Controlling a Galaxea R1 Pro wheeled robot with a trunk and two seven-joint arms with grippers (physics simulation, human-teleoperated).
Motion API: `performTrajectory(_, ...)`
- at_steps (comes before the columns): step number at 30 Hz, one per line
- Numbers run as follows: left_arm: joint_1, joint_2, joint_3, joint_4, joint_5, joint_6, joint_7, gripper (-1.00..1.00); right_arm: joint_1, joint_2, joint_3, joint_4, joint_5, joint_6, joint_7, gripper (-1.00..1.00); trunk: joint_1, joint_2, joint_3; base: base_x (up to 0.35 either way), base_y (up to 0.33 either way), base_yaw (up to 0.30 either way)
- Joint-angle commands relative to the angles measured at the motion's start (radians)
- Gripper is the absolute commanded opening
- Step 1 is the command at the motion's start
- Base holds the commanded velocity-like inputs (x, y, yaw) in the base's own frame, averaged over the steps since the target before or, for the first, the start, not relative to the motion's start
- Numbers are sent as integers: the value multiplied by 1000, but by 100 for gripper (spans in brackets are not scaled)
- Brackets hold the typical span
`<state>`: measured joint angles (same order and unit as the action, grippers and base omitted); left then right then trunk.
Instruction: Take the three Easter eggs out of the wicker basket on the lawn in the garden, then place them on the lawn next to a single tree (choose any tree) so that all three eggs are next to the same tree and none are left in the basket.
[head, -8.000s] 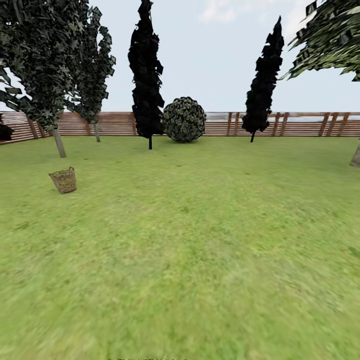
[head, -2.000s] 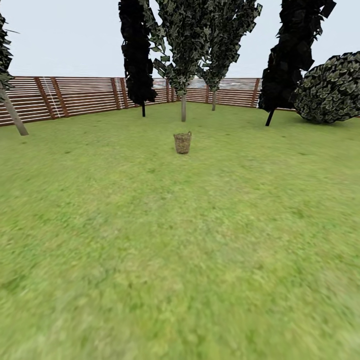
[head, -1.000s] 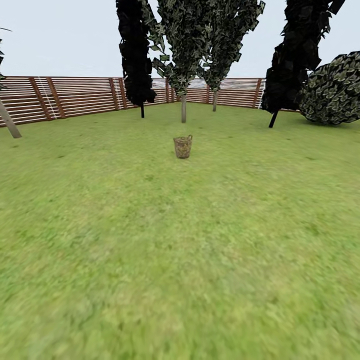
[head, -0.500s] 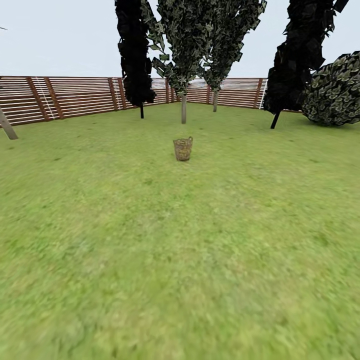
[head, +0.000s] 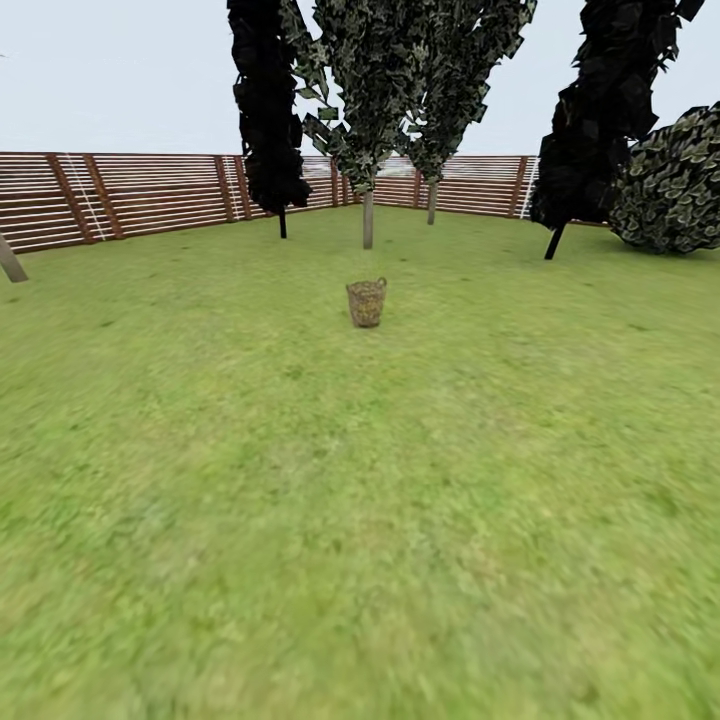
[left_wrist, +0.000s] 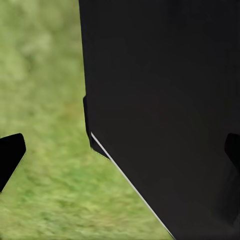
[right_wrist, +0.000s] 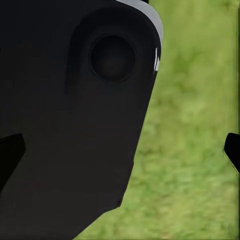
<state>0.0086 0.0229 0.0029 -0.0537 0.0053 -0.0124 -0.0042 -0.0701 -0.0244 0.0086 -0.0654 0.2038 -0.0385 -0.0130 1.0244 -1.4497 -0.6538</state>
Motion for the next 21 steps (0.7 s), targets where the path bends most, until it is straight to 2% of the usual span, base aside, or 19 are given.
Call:
performTrajectory(1,1,0,0,-2,1,-1,0,100,-1,0,0,1,6,-3,-2,100,1,0,-1,328,0,0)
performTrajectory(21,1,0,0,-2,0,-1,0,100,-1,0,1,1,8,-3,-2,100,1,0,-1,328,0,0)
